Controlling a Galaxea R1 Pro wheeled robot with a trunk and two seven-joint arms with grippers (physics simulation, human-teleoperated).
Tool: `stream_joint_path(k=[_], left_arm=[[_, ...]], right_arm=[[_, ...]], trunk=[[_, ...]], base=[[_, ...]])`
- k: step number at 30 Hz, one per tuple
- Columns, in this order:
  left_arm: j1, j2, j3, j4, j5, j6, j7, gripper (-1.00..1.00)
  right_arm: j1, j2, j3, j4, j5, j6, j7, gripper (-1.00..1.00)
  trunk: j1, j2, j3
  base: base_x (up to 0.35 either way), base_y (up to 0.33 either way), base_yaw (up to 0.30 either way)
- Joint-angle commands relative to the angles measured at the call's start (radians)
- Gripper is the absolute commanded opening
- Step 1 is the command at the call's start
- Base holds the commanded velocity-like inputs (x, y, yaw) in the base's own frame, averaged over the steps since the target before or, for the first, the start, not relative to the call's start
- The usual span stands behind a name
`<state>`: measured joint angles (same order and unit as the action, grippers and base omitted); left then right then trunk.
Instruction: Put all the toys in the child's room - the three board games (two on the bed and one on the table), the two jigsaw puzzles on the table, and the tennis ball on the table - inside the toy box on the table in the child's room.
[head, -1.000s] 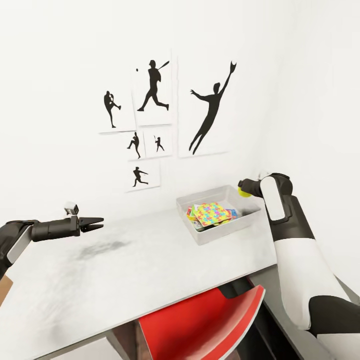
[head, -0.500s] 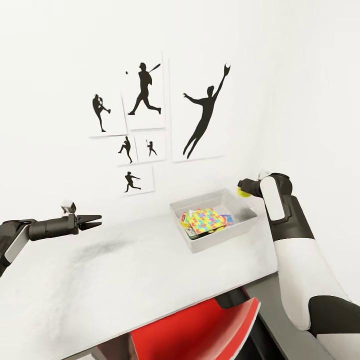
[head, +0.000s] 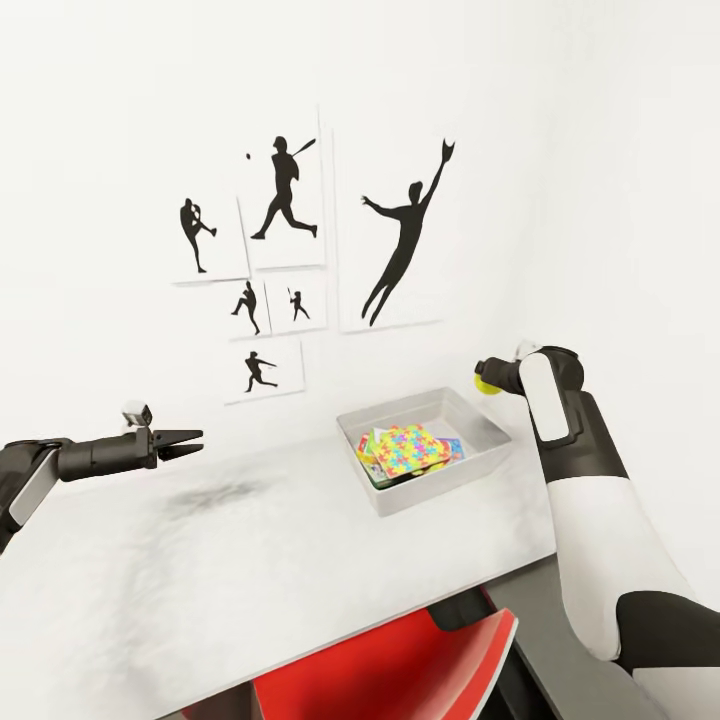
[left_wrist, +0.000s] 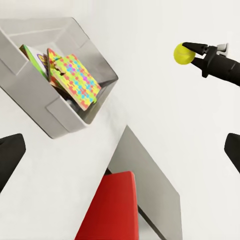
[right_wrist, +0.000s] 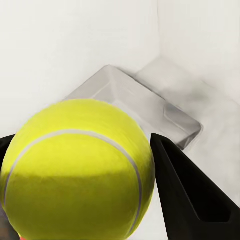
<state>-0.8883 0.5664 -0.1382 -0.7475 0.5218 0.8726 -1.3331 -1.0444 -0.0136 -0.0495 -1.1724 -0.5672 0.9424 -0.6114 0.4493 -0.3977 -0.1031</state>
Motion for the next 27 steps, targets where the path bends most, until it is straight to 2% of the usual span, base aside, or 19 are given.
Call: stream_joint_path(k=[1,27], left_arm=[[-0.001,0.001,-0.004,0.000,0.006,0.009,-0.001,1.00],[-0.001,0.001,-0.004,0.000,0.006,0.013,-0.001,1.00]], right_arm=[[-0.001,0.000,0.000,-0.001,-0.013,0.001,-0.013,-1.00],[-0.001,0.001,0.001,0.001,-0.015,0.002,-0.013,-1.00]], trunk=[[0.001,-0.002,-0.002],[0.001,-0.002,-0.001]], base=[[0.000,0.000,0.000],[-0.002,0.010,0.000]])
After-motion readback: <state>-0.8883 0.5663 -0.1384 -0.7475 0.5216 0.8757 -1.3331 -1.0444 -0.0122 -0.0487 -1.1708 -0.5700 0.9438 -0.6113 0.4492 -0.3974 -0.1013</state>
